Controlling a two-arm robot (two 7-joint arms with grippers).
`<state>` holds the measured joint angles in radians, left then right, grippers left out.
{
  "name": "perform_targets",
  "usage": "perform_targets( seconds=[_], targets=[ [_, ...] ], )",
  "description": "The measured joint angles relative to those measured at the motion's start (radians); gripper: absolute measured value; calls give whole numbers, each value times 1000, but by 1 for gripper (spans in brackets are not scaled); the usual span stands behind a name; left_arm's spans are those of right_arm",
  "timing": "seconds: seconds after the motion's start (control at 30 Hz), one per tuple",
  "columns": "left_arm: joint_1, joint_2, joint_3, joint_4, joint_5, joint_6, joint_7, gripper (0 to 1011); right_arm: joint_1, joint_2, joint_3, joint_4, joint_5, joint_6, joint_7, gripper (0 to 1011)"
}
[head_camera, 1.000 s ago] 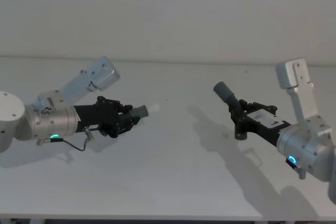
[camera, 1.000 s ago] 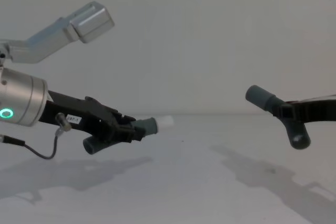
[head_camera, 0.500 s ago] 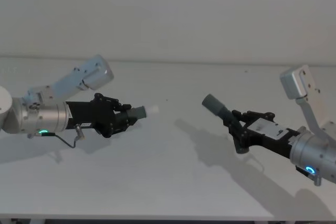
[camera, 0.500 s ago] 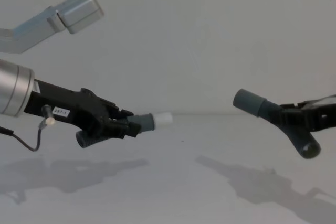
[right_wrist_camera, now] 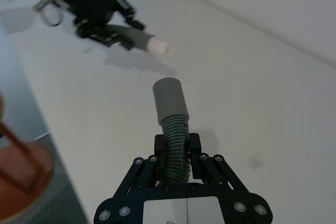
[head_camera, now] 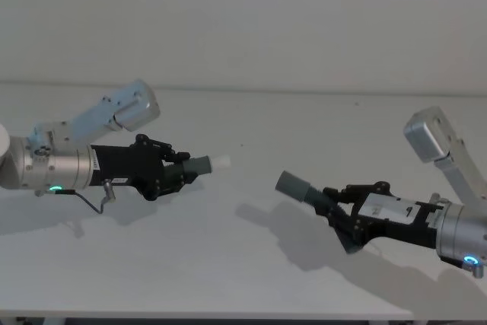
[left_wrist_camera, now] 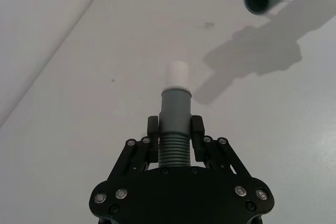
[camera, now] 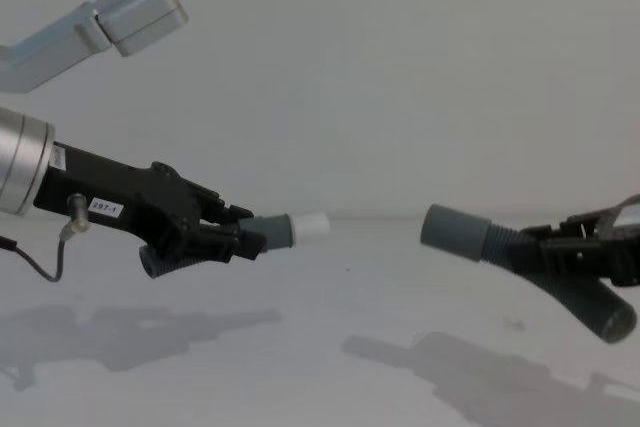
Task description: Use both hands to pick up one end of the pipe from the table, align the ends, and insert them.
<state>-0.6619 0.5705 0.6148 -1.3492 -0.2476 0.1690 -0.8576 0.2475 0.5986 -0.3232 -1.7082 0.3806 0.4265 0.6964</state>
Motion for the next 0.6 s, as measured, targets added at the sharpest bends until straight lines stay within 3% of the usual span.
perform_targets(
  seconds=[0.33,0.6],
  targets=[
    [-6,11,13,-6,-10,-13,-25,353,47,65,-59,11,20,-10,157,265],
    [-8,24,21,-17,-25,-22,-51,353,72,82,-88,19,28,-9,213,265]
  ],
)
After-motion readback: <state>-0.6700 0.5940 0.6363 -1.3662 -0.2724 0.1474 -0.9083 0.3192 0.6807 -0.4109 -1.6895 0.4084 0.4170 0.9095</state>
